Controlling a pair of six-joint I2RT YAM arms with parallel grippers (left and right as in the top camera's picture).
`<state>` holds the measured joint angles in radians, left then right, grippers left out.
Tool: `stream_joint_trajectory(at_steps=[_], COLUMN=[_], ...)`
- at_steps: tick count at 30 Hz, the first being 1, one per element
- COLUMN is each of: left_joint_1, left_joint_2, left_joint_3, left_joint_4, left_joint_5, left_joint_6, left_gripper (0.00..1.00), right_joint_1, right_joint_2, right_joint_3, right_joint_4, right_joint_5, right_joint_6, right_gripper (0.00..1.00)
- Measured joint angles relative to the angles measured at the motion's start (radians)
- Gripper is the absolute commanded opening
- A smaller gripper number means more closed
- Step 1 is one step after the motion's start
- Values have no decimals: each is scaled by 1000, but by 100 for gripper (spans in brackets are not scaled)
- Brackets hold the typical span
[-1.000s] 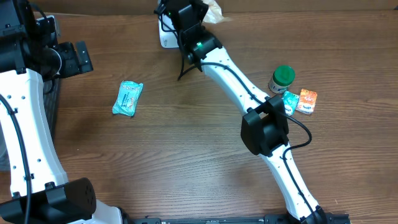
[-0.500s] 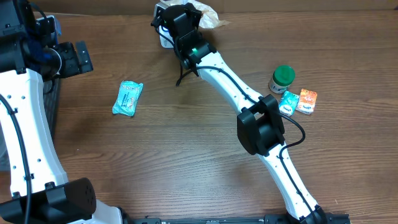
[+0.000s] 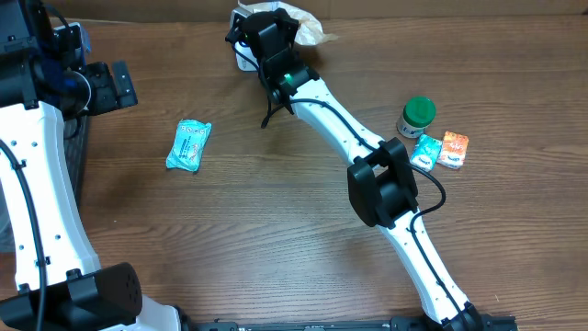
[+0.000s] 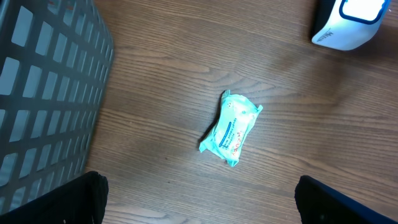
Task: Scan the item barcode
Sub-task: 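Lift the snack bag with the right gripper and hold it under the scanner, then carry the snack bag right and drop it beside the jar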
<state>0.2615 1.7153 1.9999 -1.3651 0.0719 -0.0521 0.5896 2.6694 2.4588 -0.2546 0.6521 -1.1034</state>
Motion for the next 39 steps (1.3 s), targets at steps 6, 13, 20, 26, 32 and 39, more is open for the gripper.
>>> stream_joint_trajectory(at_steps=[6,13,20,26,32,39], left_joint_1=[0,0,0,0,0,0], left_joint_2=[0,0,0,0,0,0], left_joint_3=[0,0,0,0,0,0], left_joint_4=[0,0,0,3,0,0], left_joint_5=[0,0,0,1,0,0], left_joint_6=[0,0,0,0,0,0], left_gripper=[100,99,99,100,100,100], right_joint_1=[0,1,9,42,-13,-232], right_joint_2=[10,10,-56,-412,-527,-498], right_joint_3=[-1,-1,-13,-8,1,-204], right_joint_4=[30,18,-164,-783,-1217,-1263], right_joint_5=[10,56,56,-105,-392,-550], right_joint_6=[0,20,141,537,833,1026], right_gripper=[4,4,4,6,8,8])
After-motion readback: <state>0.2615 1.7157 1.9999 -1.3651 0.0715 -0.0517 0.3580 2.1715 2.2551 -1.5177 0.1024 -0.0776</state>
